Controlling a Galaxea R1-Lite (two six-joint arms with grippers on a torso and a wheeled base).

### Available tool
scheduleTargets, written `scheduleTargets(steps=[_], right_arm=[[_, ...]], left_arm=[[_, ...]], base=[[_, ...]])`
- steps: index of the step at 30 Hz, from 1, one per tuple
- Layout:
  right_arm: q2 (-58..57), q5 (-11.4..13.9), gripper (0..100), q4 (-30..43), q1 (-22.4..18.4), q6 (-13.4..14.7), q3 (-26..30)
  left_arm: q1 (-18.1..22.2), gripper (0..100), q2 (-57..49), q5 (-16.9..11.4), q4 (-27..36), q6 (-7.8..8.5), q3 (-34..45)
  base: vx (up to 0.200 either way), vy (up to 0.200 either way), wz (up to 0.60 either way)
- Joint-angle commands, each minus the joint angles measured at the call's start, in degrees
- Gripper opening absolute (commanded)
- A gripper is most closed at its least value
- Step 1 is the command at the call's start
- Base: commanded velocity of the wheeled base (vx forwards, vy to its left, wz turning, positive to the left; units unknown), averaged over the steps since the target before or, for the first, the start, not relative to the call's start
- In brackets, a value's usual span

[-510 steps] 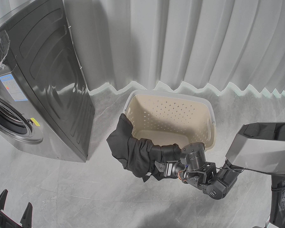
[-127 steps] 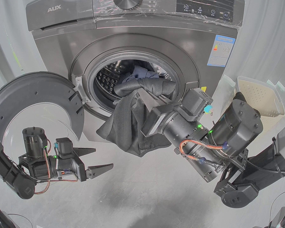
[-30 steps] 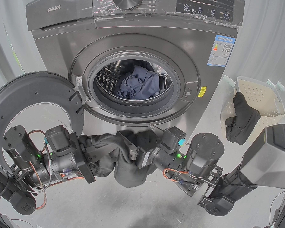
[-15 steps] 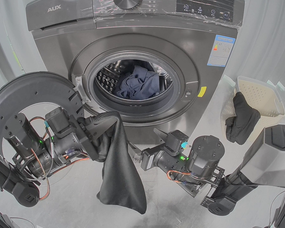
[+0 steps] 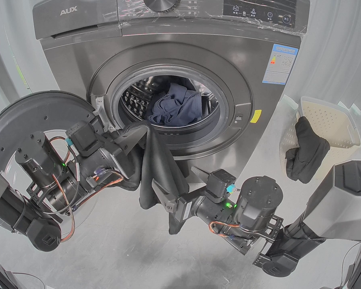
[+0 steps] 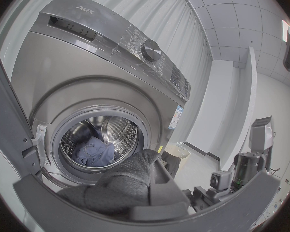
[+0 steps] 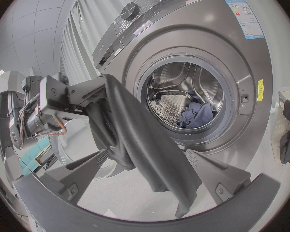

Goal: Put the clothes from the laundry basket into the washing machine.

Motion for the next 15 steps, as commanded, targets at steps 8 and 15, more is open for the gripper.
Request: scheduleTargets(steps=[8, 15], right_arm=[[2.2, 1.5, 100, -1.0, 3.8, -0.3, -2.2], [8.9, 1.0, 100, 0.5, -0.5, -1.7, -10.1]], left_arm=[[-0.2, 0, 1.6, 1.0, -0.1, -0.01, -1.8], [-0.5, 0, 0.9, 1.1, -0.1, -0.1, -1.9]], base=[[0.0, 0.0, 0.0], [0.0, 0.0, 0.0]])
